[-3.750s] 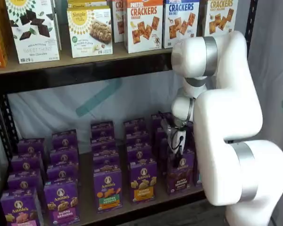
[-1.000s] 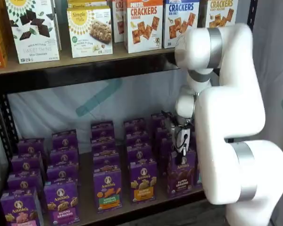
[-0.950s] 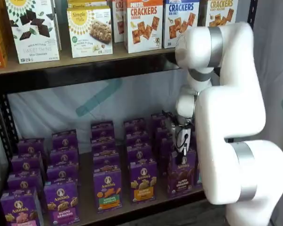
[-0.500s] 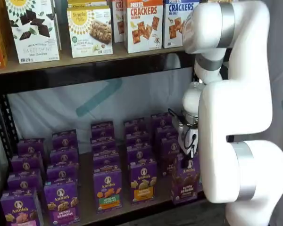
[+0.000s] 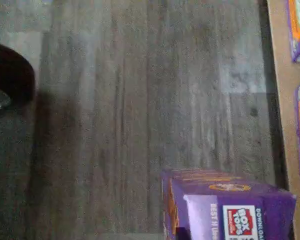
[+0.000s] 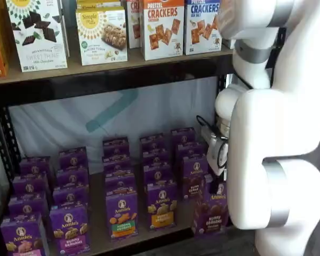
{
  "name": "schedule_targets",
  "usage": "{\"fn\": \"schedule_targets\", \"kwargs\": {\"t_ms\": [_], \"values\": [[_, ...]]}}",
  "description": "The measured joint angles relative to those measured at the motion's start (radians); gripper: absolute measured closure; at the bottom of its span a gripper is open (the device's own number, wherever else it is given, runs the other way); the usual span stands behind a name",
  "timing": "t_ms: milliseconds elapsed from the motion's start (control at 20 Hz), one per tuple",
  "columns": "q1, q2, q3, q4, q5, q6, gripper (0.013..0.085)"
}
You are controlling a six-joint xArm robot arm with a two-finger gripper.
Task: Pick up the purple box with a brown patch in the center, on the bottom shelf, the fifth box from the left
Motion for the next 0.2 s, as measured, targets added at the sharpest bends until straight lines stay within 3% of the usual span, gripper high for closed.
{"fn": "schedule_targets", "kwargs": {"t_ms": [200], "values": [[0.0,-0.244,0.168,0.023,0.082,0.001,0.073]]}}
